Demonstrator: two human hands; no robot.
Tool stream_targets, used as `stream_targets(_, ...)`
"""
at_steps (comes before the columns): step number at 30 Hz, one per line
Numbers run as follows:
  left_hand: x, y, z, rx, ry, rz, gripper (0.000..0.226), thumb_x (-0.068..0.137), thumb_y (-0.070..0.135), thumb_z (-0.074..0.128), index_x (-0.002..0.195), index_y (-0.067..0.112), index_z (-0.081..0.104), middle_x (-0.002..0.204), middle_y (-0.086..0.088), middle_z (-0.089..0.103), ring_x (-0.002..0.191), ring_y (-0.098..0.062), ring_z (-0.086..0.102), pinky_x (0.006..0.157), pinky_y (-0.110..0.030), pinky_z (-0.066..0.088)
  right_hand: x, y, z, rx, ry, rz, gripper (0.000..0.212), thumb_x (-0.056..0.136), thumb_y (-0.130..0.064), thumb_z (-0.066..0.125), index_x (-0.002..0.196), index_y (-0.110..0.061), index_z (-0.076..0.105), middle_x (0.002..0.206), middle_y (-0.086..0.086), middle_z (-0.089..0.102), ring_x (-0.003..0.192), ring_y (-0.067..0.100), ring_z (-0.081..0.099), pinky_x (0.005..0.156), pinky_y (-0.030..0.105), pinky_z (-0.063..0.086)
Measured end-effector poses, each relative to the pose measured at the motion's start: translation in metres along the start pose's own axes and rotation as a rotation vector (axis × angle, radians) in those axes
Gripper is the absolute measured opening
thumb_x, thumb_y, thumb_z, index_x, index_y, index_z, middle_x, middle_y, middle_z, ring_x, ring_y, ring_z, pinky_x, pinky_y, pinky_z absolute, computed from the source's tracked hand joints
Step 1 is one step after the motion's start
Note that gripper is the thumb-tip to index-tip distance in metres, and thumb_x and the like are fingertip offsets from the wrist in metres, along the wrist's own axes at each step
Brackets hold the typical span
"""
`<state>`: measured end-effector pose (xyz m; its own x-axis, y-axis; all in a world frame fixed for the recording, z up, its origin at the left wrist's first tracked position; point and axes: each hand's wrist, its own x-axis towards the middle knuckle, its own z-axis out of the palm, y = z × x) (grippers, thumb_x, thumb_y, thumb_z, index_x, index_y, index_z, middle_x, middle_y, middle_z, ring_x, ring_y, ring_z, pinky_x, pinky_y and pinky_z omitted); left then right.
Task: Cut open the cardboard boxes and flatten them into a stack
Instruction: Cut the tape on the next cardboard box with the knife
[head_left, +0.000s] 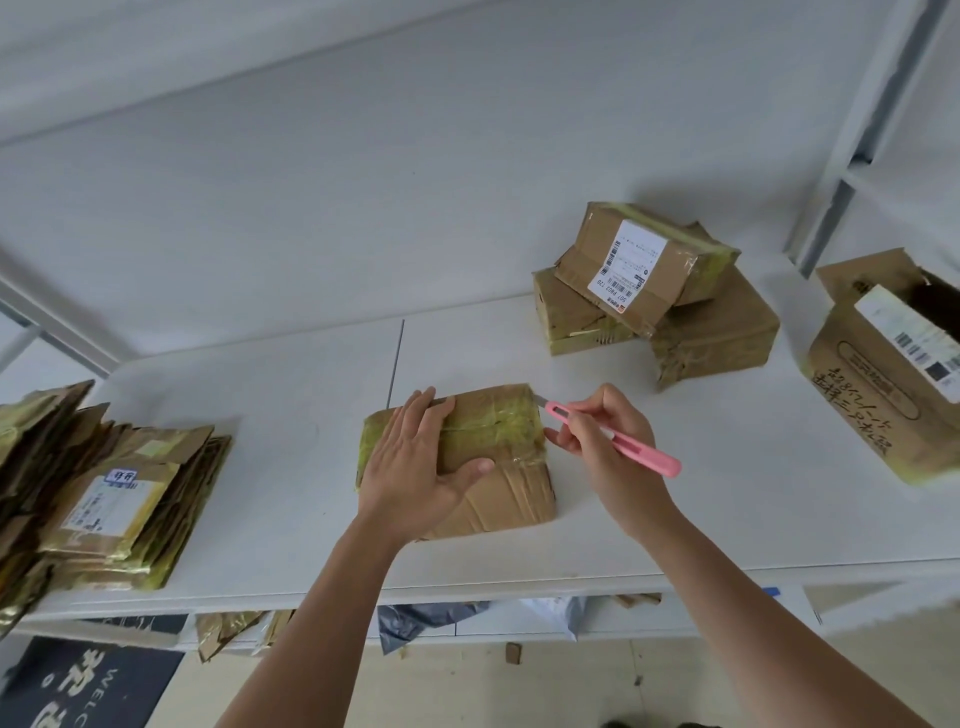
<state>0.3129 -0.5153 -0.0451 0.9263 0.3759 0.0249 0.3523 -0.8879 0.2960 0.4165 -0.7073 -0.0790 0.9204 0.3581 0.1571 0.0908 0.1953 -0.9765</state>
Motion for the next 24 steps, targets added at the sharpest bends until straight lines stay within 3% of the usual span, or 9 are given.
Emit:
stream_targets(5,-0.001,-0.002,0.003,0.012,0.023,0.008,0.126,0.055,0.102,0.002,0.151,0.025,0.031,0.162,0.007,0.019,0.15,-0.012,0.013,0.121,-0.033,0.019,-0.018,0.001,-0.015,-0.125,-0.09,-0.055,0.018,0.093,-0.005,0.053,0.078,-0.015,0.05,0.074,0.01,0.062,0.075,0.034,0.066,0.068,0.062,0.053)
stream_targets(10,0.001,0.001,0.001,0.007,0.014,0.008,0.117,0.058,0.097,0.02,0.15,0.025,0.032,0.161,0.008,0.021,0.15,-0.011,0.016,0.12,-0.032,0.02,-0.036,-0.007,-0.031,-0.185,-0.158,-0.092,0.022,0.088,-0.029,0.055,0.077,-0.01,0.052,0.072,0.004,0.066,0.068,0.033,0.063,0.062,0.052,0.052)
stream_targets(14,0.001,0.002,0.001,-0.005,0.016,0.004,0.106,0.064,0.088,0.026,0.15,0.026,0.032,0.161,0.009,0.021,0.149,-0.011,0.016,0.12,-0.033,0.022,-0.013,-0.011,-0.026,-0.106,-0.036,-0.096,0.015,0.095,-0.006,0.056,0.082,-0.006,0.05,0.078,0.009,0.068,0.078,0.03,0.07,0.068,0.043,0.058)
stream_targets(17,0.0,0.001,0.001,-0.002,0.016,0.011,0.105,0.065,0.087,0.026,0.15,0.025,0.032,0.161,0.008,0.021,0.149,-0.011,0.016,0.12,-0.032,0.021,0.003,-0.009,-0.008,-0.102,-0.057,-0.08,0.015,0.092,-0.019,0.056,0.082,-0.01,0.049,0.075,0.007,0.067,0.075,0.032,0.067,0.068,0.052,0.056)
stream_targets(20,-0.001,0.001,0.0,0.0,0.016,0.014,0.105,0.066,0.087,0.025,0.15,0.025,0.032,0.161,0.007,0.021,0.149,-0.012,0.016,0.119,-0.031,0.02,-0.003,-0.004,-0.001,-0.149,-0.107,-0.114,0.014,0.092,-0.017,0.053,0.081,-0.012,0.047,0.071,0.007,0.062,0.067,0.042,0.06,0.06,0.062,0.049)
stream_targets(24,-0.003,0.0,0.001,0.003,0.016,0.02,0.105,0.066,0.087,0.024,0.15,0.025,0.031,0.161,0.007,0.021,0.15,-0.013,0.014,0.12,-0.032,0.02,-0.023,-0.006,-0.015,-0.193,-0.189,-0.144,0.023,0.091,-0.033,0.052,0.08,-0.012,0.048,0.074,0.008,0.062,0.067,0.037,0.062,0.057,0.053,0.053)
